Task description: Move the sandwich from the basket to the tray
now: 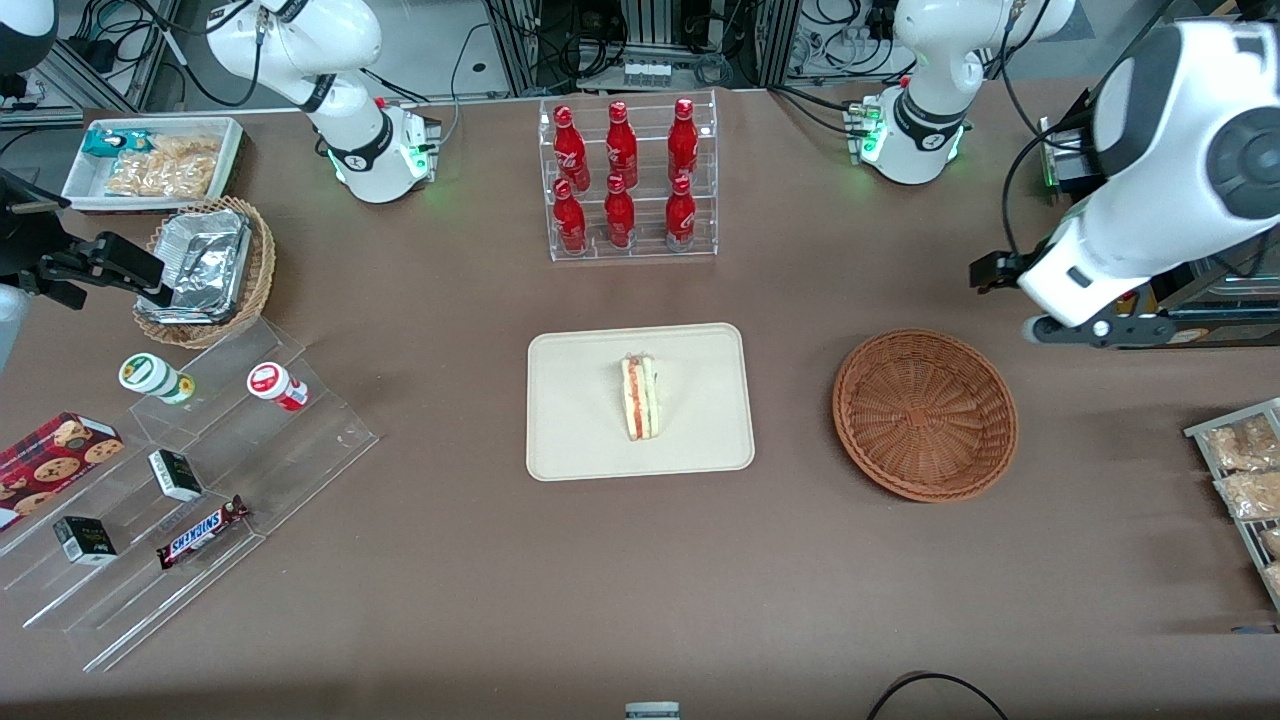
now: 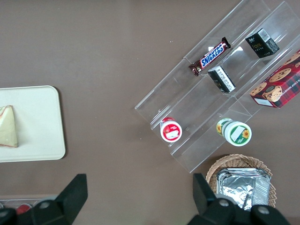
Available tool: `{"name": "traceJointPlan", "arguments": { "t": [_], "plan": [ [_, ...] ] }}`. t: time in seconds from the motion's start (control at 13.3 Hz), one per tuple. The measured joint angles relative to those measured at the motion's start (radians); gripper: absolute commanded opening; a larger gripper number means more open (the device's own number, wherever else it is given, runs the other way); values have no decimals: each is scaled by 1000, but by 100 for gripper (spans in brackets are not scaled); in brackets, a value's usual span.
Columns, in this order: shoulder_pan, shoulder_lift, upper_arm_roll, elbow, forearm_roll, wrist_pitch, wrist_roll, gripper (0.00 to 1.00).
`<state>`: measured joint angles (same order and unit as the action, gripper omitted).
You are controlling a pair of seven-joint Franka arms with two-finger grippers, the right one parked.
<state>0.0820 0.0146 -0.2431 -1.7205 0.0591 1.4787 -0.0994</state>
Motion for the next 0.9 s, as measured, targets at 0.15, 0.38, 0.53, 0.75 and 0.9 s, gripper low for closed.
{"name": "traceJointPlan", "arguments": {
  "t": [0.15, 0.38, 0.53, 0.75, 0.9],
  "plan": [
    [2, -1, 30, 33, 0, -11, 52, 100],
    [2, 0, 94, 67, -3, -27, 141, 100],
    [2, 3, 104, 110, -5, -39, 153, 100],
    [2, 17, 103, 183, -9, -71, 153, 100],
    [2, 27, 105, 202, -37, -80, 153, 100]
  ]
}}
